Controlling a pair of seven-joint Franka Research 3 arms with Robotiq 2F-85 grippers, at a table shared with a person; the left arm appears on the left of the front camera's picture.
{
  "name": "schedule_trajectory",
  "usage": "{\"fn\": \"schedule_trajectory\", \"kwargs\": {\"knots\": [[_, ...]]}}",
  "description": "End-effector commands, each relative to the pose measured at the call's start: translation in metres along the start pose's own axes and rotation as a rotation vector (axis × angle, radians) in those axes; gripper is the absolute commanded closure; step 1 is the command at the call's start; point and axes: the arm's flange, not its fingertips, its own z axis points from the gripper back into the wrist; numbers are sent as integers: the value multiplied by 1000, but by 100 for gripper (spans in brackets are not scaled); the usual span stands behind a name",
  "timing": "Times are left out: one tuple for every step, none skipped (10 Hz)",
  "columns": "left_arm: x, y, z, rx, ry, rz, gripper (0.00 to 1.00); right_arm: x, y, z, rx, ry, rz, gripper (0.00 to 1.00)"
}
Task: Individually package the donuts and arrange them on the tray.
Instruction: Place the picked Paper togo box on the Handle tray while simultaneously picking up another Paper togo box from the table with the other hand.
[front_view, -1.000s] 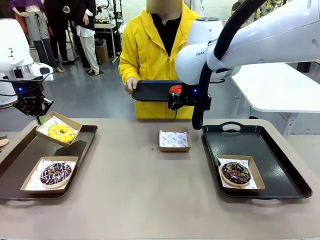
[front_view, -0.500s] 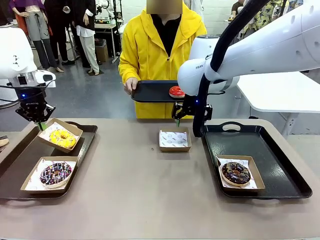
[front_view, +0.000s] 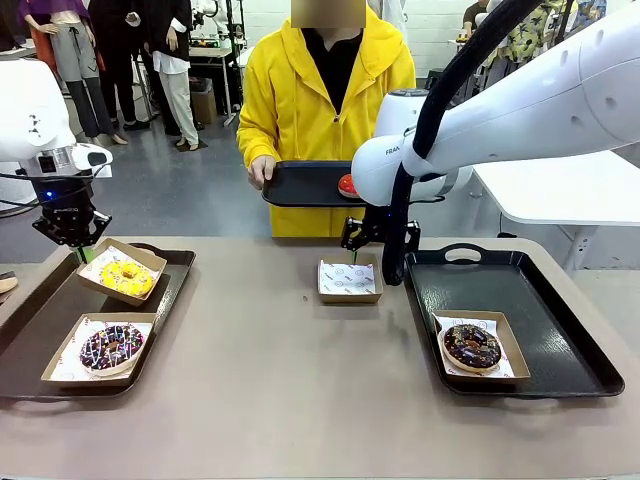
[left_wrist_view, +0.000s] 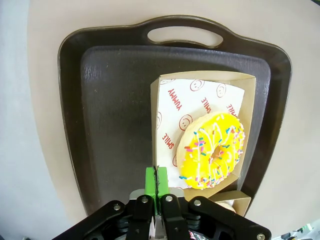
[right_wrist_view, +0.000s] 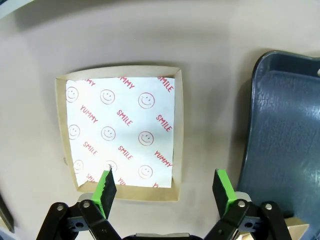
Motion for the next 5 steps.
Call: {"fn": "schedule_trajectory", "kwargs": {"knots": [[6, 3, -3, 14, -9, 32, 99, 10, 4, -8, 8, 3, -12, 0], [9, 4, -5, 13, -5, 38, 99, 12, 3, -10, 8, 10, -20, 0], [10, 5, -6, 15, -1, 37, 99, 12, 2, -11, 9, 13, -21, 0], [11, 4, -6, 16, 3, 35, 99, 12, 1, -11, 12, 16, -23, 0], [11, 3, -7, 17, 5, 34, 99, 13, 0, -12, 15, 16, -23, 0]]}}
